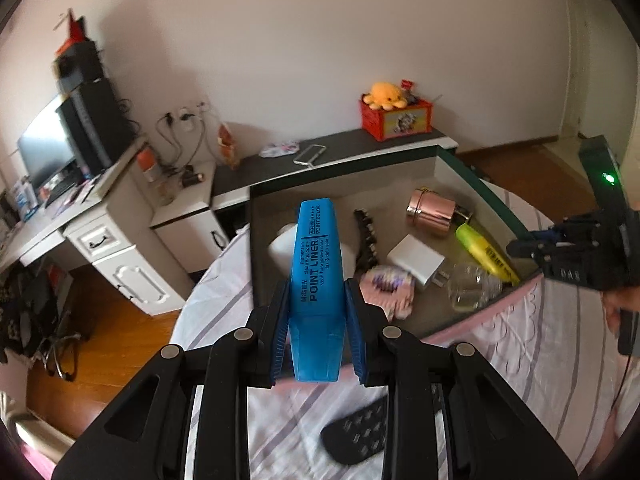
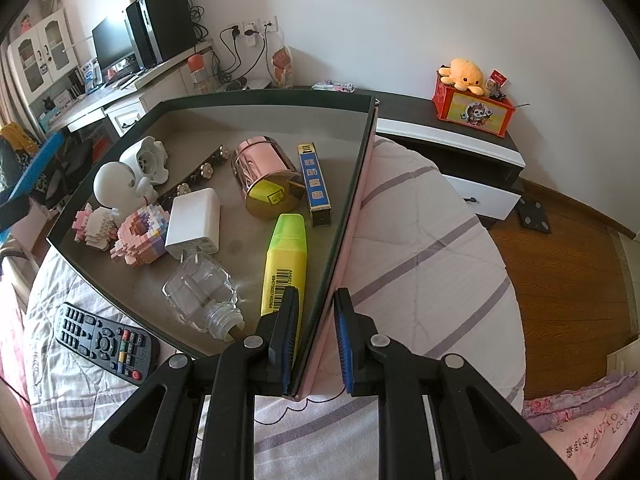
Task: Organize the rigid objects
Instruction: 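Lift the blue highlighter with the left tool and carry it over the pink box, then open the left tool to drop the highlighter and withdraw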
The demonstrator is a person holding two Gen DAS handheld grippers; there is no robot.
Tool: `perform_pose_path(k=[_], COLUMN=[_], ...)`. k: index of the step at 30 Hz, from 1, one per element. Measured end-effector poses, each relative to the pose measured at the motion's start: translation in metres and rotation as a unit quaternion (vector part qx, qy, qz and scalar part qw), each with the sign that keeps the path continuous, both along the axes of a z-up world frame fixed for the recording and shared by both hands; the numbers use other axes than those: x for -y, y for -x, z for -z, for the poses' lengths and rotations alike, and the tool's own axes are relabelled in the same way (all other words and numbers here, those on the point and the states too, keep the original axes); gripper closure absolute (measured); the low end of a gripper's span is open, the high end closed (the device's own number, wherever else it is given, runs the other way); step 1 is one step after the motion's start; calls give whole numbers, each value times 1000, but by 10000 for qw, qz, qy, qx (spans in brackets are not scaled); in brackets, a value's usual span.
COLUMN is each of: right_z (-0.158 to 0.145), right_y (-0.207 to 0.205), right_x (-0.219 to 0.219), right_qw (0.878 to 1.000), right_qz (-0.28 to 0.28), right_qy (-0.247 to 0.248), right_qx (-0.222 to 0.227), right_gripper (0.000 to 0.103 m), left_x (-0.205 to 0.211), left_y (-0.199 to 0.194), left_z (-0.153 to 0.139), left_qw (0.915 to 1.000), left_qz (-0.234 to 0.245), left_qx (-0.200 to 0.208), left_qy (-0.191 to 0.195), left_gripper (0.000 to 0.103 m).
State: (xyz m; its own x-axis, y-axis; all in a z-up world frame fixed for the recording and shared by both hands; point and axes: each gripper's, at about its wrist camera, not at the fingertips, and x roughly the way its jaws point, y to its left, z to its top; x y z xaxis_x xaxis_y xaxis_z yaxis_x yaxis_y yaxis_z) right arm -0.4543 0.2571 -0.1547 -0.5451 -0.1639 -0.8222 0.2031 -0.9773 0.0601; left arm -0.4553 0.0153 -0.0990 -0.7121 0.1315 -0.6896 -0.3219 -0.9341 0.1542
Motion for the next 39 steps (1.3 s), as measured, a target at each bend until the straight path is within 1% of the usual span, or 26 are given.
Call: perform_pose_path(k=[6, 12, 17, 23, 25, 27, 29, 30, 31, 32, 33, 35, 37, 39], right_z=[0, 0, -1, -2, -2, -1, -1, -1, -1, -1, -1, -1, -1, -1], right_y=[0, 0, 1, 1, 1, 1, 2, 2, 2, 2, 3, 3, 3, 3], right_x=[0, -1, -1, -1, -2, -1, 0, 0, 0, 0, 0, -1, -1, 0], right_qw=[10000, 10000, 10000, 10000, 10000, 10000, 10000, 10000, 10000, 10000, 10000, 10000, 9999, 9999], right_qz=[-7, -21, -41, -48, -43, -45, -40, -37, -33, -26, -16, 2, 28, 50], right_qy=[24, 31, 32, 28, 23, 14, -17, -26, -32, -34, -37, -42, -60, -80], right_qx=[10, 13, 23, 32, 36, 43, 49, 54, 60, 65, 70, 77, 81, 89], right_gripper=[85, 84, 84, 84, 83, 83, 83, 83, 83, 82, 82, 82, 82, 82], left_x=[-38, -57, -68, -70, -69, -66, -64, -63, -62, -61, -58, -52, -45, -40], left_y=[36, 60, 70, 78, 76, 70, 65, 62, 59, 57, 54, 53, 51, 48], left_z=[27, 43, 49, 61, 61, 57, 52, 50, 47, 45, 42, 38, 33, 31], left_qw=[9986, 9967, 9958, 9946, 9949, 9953, 9960, 9962, 9965, 9968, 9971, 9976, 9984, 9985], left_qz=[186, 243, 311, 198, 170, 223, 288, 315, 322, 323, 315, 263, 181, 135], left_qx=[460, 713, 774, 912, 848, 811, 728, 669, 591, 523, 464, 451, 394, 360], left_qy=[186, 305, 377, 465, 511, 481, 436, 463, 500, 519, 517, 461, 364, 377], left_gripper=[76, 76, 76, 77, 76, 71, 50, 45, 36, 31, 29, 17, 11, 8])
